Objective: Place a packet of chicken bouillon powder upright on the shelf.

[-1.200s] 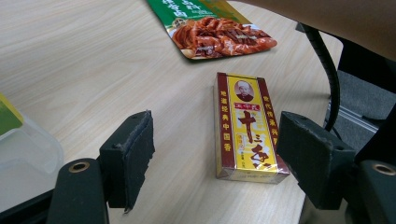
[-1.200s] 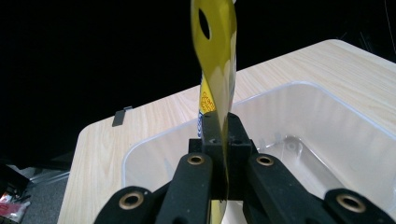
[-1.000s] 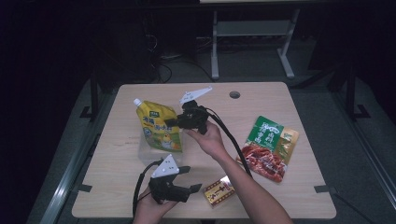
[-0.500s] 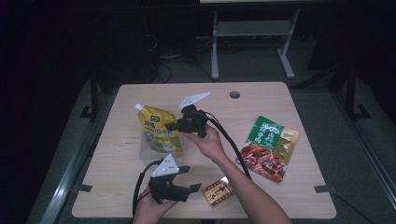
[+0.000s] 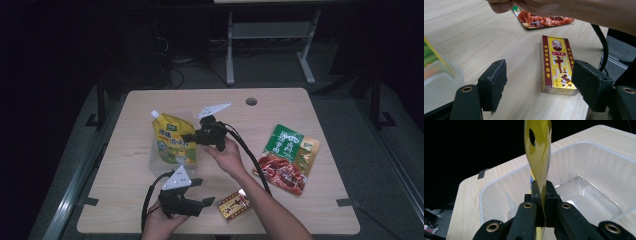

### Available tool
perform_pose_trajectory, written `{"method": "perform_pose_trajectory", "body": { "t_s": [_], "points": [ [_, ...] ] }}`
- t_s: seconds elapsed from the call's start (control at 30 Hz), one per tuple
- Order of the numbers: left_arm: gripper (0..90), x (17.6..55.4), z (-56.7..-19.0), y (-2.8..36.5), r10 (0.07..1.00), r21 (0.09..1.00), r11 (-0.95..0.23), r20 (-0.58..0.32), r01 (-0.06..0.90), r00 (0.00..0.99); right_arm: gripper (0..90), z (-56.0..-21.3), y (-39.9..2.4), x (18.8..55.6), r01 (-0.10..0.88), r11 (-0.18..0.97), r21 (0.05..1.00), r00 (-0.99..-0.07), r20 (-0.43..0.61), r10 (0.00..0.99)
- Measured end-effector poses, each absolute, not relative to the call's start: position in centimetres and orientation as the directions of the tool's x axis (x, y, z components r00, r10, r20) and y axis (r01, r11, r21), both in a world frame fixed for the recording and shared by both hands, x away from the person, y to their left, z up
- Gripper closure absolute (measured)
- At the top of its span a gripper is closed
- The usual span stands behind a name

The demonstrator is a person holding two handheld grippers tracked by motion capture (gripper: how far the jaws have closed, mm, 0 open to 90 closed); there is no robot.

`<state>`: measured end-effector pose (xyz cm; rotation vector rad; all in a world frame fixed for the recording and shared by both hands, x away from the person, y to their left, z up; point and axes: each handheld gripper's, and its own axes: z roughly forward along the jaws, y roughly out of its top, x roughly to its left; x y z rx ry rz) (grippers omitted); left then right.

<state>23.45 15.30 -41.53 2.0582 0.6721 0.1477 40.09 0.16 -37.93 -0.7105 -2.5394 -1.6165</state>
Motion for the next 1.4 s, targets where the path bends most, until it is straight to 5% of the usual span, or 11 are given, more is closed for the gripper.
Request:
{"method": "perform_pose_trajectory", "body": {
  "t_s": [0.43,0.83,1.4],
  "points": [
    [27.3,23.6,-41.7,15.2,0.509,0.806,-0.435,-0.149,0.403,0.848,87.6,-38.5,-0.3,39.9,0.421,0.350,0.837,-0.884,0.292,0.365],
    [26.7,23.8,-41.8,15.0,0.508,0.806,-0.436,-0.147,0.401,0.849,64.8,-38.4,-1.5,39.9,0.453,0.347,0.821,-0.867,0.316,0.384],
    [25.6,23.9,-42.2,13.3,0.485,0.791,-0.463,-0.153,0.401,0.861,48.9,-37.2,-6.5,38.7,0.466,0.335,0.819,-0.844,0.298,0.445]
  ]
}}
